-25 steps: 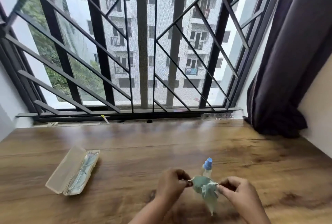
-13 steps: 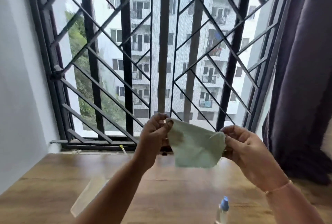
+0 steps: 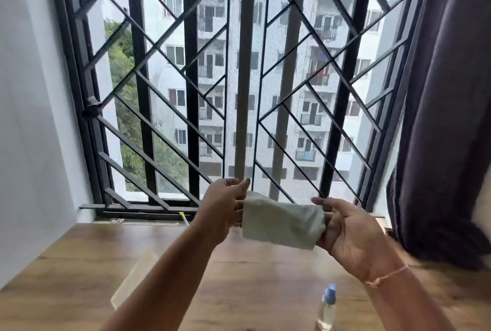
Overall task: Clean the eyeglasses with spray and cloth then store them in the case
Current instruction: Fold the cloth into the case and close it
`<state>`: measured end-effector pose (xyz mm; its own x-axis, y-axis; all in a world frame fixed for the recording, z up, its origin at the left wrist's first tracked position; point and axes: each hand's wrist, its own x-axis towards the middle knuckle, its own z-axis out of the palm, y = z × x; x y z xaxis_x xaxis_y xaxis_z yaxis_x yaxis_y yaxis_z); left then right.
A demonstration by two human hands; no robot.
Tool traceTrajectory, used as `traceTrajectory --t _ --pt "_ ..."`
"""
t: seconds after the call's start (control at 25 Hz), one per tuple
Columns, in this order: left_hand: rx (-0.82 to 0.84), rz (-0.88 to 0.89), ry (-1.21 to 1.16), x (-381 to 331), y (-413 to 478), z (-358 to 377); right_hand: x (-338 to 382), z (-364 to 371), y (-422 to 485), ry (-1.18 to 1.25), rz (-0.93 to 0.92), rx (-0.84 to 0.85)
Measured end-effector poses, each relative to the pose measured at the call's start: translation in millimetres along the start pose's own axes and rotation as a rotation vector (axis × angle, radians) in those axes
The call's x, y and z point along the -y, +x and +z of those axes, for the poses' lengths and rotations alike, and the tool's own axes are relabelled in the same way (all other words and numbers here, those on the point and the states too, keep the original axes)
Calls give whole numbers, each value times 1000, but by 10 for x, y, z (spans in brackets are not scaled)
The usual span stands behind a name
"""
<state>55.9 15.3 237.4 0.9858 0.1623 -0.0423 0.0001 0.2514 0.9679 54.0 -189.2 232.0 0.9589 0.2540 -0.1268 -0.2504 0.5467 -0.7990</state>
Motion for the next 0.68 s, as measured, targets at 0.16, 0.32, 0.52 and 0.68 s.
traceTrajectory --t 0.16,0.32,0.52,0.68 --pt "31 -35 -29 188 -39 -123 -242 -187 -1 -190 -128 -110" --pt "-24 75 224 362 -77 -197 -474 -260 -18 -432 -272 -260" --pt "-66 274 521 402 -156 -201 -565 -309 -42 -723 -467 -313" --pt "-78 378 635 420 -180 -166 -563 -328 -65 -800 -569 -324"
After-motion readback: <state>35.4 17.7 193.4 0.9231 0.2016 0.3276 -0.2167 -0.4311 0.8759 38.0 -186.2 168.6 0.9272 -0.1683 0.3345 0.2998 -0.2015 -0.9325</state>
